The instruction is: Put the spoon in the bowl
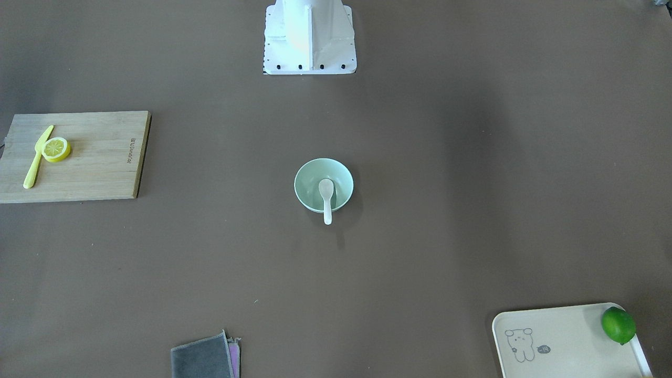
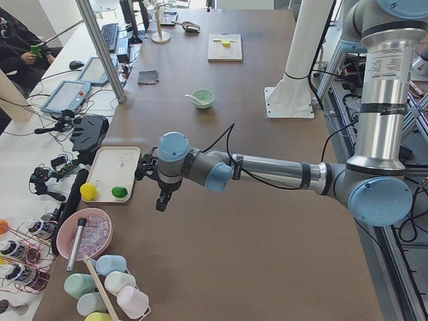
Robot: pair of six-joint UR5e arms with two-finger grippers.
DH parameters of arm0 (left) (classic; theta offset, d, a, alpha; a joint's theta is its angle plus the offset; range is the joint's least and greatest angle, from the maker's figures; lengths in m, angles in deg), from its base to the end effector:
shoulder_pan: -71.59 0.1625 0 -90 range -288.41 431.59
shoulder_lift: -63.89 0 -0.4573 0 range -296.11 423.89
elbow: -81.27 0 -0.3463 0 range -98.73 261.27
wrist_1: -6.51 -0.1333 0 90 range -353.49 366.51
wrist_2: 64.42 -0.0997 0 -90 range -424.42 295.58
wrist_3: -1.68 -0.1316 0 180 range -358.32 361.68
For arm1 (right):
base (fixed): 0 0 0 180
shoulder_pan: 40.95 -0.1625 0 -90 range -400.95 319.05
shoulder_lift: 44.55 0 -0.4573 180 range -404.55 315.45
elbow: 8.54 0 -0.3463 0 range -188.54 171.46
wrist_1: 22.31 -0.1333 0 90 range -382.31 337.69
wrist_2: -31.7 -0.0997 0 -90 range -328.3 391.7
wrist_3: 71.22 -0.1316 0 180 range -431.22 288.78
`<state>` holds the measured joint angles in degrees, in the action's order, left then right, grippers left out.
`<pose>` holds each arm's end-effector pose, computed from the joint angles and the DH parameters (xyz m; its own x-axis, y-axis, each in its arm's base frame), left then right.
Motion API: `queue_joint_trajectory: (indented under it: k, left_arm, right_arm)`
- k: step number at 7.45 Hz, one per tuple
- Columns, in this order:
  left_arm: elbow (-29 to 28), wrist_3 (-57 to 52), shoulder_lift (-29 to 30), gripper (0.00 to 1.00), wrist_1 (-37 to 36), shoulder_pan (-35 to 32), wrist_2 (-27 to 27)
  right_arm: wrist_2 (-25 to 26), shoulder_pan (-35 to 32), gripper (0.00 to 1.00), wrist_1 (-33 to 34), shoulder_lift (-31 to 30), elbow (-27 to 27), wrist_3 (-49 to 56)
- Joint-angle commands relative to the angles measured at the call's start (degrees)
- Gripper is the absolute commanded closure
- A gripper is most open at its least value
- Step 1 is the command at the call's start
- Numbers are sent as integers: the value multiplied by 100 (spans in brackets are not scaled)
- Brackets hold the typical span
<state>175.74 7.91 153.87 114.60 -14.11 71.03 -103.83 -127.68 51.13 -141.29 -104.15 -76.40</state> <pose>-0.0040 -0.4742 0.6400 0.6826 0.2231 -0.6959 0.0049 0.9508 0.3096 0.0158 -0.4148 0.6858 0.6907 -0.1417 0.7091 -0.0074 0.9792 0.2029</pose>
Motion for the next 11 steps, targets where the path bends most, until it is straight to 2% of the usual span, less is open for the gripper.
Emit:
queue_joint_trajectory:
  k: [1,2,4,5,6,7,9,11]
  left_arm:
    - [28,-8,-208,2,2,-147,-61]
    - [80,1,-174,2,-33,-209,-71]
    - [237,-8,-165,2,-77,-297,-560]
    - [274,-8,-104,2,-408,-306,-572]
    - [283,-17,-94,2,-550,-306,-624]
    - [265,-17,-129,2,-552,-306,-660]
    - [283,-8,-182,2,-525,-306,-634]
    - [265,-8,-191,2,-525,-306,-625]
  right_arm:
    - [-35,-467,0,151,-520,-19,254]
    - [-35,-547,0,274,-582,-71,254]
    - [52,-373,0,905,-504,-133,263]
    - [79,-345,0,1257,-225,-194,263]
    - [149,-293,0,1974,-48,-473,254]
    - [523,-319,0,2546,171,-737,272]
    - [204,-336,0,2578,103,-705,866]
    - [70,-345,0,2561,85,-705,870]
